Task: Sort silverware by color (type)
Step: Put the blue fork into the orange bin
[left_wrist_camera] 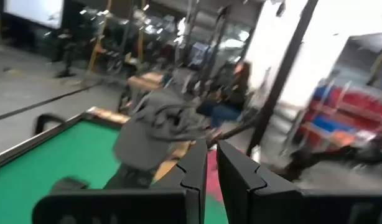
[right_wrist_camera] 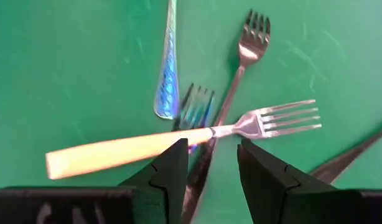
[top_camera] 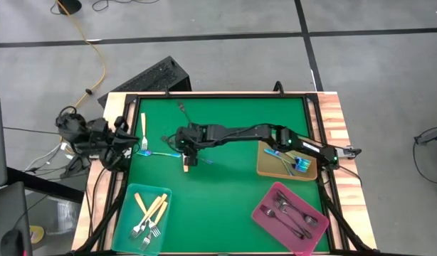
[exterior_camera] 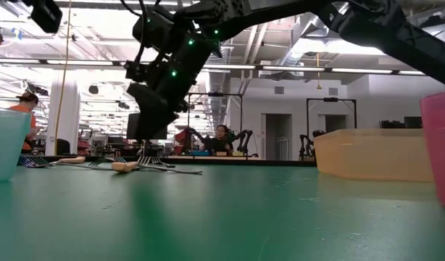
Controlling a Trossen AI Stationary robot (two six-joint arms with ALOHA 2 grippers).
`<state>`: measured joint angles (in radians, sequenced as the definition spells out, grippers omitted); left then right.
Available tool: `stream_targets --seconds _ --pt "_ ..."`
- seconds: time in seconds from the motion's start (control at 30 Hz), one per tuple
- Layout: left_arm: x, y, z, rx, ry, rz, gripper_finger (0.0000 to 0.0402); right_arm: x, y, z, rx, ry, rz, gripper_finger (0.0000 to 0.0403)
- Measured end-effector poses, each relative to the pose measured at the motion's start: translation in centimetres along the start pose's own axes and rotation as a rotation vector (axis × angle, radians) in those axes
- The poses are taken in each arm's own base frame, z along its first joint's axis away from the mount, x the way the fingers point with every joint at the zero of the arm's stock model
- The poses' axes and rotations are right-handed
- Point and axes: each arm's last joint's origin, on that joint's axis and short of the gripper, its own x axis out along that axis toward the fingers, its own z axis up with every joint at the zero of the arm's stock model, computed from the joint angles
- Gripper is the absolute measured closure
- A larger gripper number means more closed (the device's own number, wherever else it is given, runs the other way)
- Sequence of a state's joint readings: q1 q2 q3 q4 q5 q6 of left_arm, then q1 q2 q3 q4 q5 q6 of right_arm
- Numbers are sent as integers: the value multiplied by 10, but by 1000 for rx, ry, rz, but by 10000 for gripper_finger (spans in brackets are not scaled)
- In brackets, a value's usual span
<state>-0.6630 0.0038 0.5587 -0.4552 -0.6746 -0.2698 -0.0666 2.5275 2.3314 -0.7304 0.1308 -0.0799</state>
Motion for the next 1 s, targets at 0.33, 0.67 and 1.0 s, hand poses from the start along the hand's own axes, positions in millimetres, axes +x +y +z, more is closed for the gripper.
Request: stream_targets --seconds 0.33,0.67,1.0 --pt "0 9 -12 88 40 230 379 -3 10 21 -12 -228 141 243" --pt "0 10 -12 99 39 251 379 11 27 33 -114 -438 122 208" --pt "-1 11 -14 100 52 266 379 50 19 18 -61 -436 88 177"
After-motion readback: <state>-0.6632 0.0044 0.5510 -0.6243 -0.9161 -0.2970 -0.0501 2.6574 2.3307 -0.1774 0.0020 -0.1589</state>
